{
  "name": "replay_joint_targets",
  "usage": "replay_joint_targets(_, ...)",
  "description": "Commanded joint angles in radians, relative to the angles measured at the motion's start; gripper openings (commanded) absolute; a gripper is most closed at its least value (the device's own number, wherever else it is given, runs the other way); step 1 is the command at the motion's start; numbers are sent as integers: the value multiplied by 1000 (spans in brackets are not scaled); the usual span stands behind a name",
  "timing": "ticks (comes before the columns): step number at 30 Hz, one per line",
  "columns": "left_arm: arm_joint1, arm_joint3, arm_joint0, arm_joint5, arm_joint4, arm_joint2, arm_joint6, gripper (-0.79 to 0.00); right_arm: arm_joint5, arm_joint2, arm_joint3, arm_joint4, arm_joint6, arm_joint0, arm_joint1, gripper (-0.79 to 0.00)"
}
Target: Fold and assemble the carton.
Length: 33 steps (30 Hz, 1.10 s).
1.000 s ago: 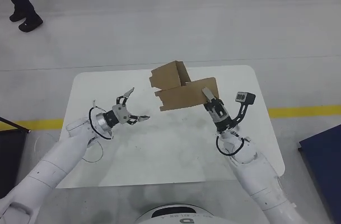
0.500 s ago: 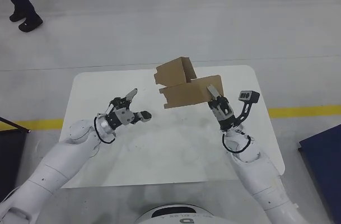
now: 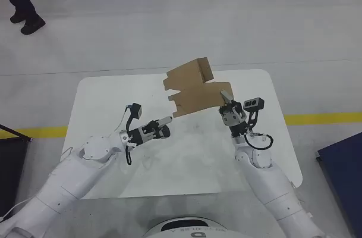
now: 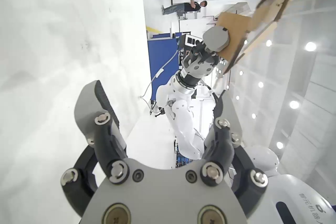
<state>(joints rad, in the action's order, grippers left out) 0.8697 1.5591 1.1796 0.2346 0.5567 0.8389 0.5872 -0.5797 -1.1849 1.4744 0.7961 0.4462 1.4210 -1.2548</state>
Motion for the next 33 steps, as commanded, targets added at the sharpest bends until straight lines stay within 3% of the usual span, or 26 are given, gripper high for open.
replay_joint_targets(1, 2, 15, 4, -1, 6, 8, 8, -71, 5, 2, -3, 5, 8, 1, -2, -785)
replay_joint_targets(10, 25, 21, -18, -83, -13, 3, -2, -394, 12, -4, 22, -18, 31, 18, -6, -785)
replay_joint_targets(18, 47, 9, -32, -77, -4, -4, 9, -400, 32, -7, 78, -49, 29, 51, -9, -785)
replay_joint_targets(22, 53, 3, -30, -65, -5, 9, 16, -357, 48, -9, 83, -52, 34, 55, -10, -785)
replay_joint_targets(27, 58, 2, -21, -50, -16, 23, 25, -465, 71, -7, 78, -45, 39, 52, -13, -785)
replay_joint_targets(33, 61, 14, -6, -18, -31, 51, 31, -471, 104, -1, 50, -6, 38, 37, -20, -785)
